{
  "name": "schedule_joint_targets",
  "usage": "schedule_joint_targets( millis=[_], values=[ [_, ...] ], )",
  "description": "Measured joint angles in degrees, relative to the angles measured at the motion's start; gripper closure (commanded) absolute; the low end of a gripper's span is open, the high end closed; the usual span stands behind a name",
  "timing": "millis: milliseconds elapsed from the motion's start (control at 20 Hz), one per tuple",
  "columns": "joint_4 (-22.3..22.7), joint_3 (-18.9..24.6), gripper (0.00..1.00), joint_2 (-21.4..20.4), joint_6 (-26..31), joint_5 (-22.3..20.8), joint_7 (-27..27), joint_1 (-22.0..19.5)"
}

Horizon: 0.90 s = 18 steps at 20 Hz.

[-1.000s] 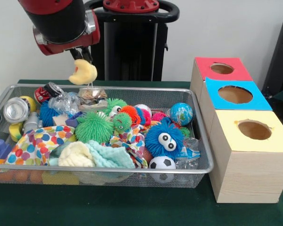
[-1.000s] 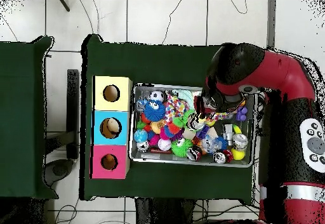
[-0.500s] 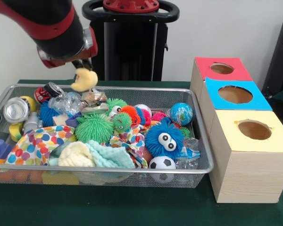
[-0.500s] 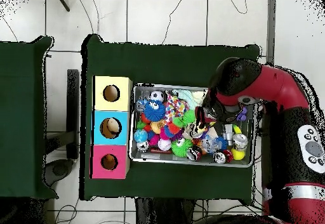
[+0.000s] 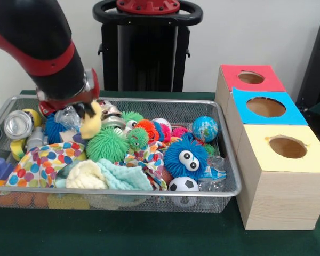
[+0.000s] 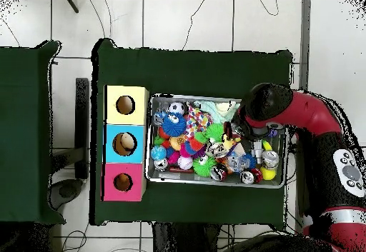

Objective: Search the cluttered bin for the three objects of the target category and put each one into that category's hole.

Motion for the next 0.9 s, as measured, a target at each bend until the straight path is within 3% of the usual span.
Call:
schedule_joint_targets(
  millis=[200, 250, 550, 900],
  values=[
    [0.68, -0.03, 1.0, 0.15, -9.17, -1.59, 0.0, 0.0],
    [1.57, -0.01, 1.0, -0.06, -17.86, -2.46, 0.0, -0.11],
    [4.33, 0.03, 1.0, -1.16, -38.87, -2.87, 0.0, -1.07],
    [5.39, -1.29, 1.0, -3.17, -46.78, -2.88, 0.01, -0.32]
  ],
)
